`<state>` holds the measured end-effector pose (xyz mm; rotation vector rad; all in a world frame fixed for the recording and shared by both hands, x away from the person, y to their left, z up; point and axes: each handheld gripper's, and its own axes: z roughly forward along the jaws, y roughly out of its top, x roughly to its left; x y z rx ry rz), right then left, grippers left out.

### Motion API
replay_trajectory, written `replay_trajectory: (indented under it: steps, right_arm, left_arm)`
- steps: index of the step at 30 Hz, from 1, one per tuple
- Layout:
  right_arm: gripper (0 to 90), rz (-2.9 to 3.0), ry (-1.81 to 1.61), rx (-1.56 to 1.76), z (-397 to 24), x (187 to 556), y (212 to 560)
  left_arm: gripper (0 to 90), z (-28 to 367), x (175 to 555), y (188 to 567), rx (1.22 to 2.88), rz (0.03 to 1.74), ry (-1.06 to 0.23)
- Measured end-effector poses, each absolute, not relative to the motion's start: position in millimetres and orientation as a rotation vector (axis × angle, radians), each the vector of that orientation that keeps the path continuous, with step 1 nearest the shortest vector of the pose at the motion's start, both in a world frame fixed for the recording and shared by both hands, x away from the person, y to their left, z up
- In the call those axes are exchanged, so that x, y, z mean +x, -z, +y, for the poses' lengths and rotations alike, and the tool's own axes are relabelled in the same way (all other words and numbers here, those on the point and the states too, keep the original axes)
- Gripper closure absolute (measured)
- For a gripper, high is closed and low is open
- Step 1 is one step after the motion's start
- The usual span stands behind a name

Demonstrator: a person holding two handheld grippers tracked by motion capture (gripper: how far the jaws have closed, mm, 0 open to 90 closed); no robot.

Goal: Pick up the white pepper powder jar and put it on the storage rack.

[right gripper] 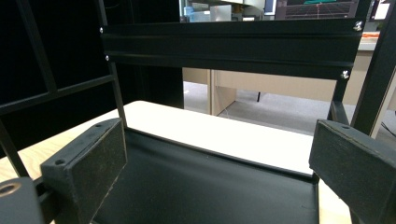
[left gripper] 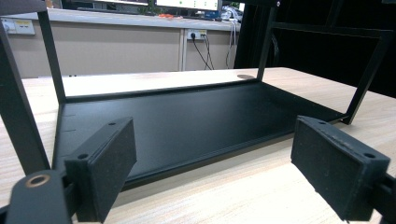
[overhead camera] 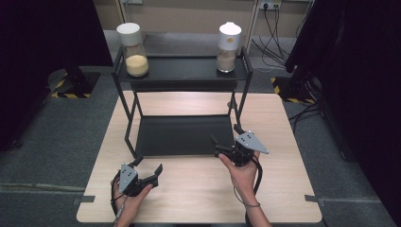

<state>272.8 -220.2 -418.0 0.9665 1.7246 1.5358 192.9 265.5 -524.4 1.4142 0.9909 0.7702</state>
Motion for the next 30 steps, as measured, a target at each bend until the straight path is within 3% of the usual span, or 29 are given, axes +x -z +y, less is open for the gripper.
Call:
replay_trajectory:
  steps: [30]
  right_arm:
    - [4.1,1.826,-1.477,1.035,-227.1,260.2,457.6]
  left_arm:
    - [13.4,265.3,192.4,524.6,1.416,0.988,-0.775]
